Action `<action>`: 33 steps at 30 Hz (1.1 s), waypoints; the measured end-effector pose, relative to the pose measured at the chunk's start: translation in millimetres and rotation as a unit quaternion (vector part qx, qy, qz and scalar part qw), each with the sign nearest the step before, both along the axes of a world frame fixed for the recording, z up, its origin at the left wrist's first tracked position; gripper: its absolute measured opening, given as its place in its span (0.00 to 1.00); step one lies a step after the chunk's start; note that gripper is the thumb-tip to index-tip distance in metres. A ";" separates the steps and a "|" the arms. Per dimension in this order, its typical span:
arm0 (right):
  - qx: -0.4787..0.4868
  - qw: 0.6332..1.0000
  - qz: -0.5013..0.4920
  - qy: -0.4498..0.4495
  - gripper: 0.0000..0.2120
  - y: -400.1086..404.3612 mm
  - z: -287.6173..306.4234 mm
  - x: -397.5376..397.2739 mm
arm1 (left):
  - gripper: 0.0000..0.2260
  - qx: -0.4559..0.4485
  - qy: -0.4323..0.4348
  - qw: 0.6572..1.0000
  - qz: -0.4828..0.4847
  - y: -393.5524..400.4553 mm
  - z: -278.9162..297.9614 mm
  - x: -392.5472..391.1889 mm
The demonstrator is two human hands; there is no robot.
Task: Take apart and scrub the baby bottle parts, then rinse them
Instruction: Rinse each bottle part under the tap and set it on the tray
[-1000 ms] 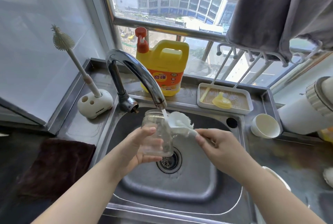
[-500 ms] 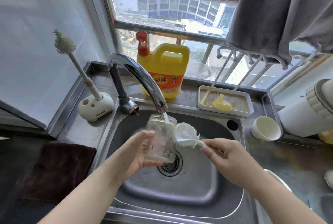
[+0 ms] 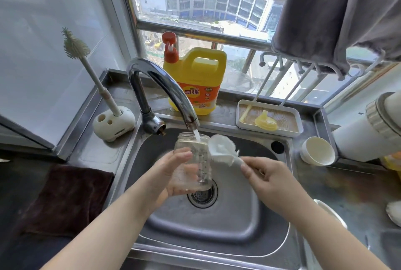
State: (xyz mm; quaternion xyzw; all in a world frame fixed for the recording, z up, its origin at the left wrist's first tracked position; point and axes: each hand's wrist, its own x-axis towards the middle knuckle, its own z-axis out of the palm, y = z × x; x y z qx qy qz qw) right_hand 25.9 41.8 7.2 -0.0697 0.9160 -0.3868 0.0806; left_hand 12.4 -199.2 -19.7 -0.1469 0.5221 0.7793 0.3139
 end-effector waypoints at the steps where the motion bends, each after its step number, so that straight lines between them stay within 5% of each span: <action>1: -0.013 1.000 0.005 0.003 0.10 -4.9 1.2 -1.6 | 0.32 0.003 -0.006 1.000 0.002 1.0 -0.8 0.1; 7: 0.026 0.999 0.037 -0.020 0.10 1.4 0.8 5.6 | 0.32 -0.022 -0.015 0.999 0.027 -3.7 -1.7 5.0; 13: 0.007 0.998 0.067 0.005 0.10 -9.0 1.3 9.1 | 0.29 0.057 -0.035 0.996 0.064 -4.0 0.1 1.9; 20: 0.001 0.999 0.052 -0.006 0.08 -4.6 -1.8 13.9 | 0.38 0.049 0.000 0.998 0.032 -1.4 5.5 -0.4; 33: -0.029 0.999 0.023 -0.003 0.11 -0.7 1.6 16.6 | 0.25 0.039 0.035 0.998 0.038 -5.8 5.2 -2.7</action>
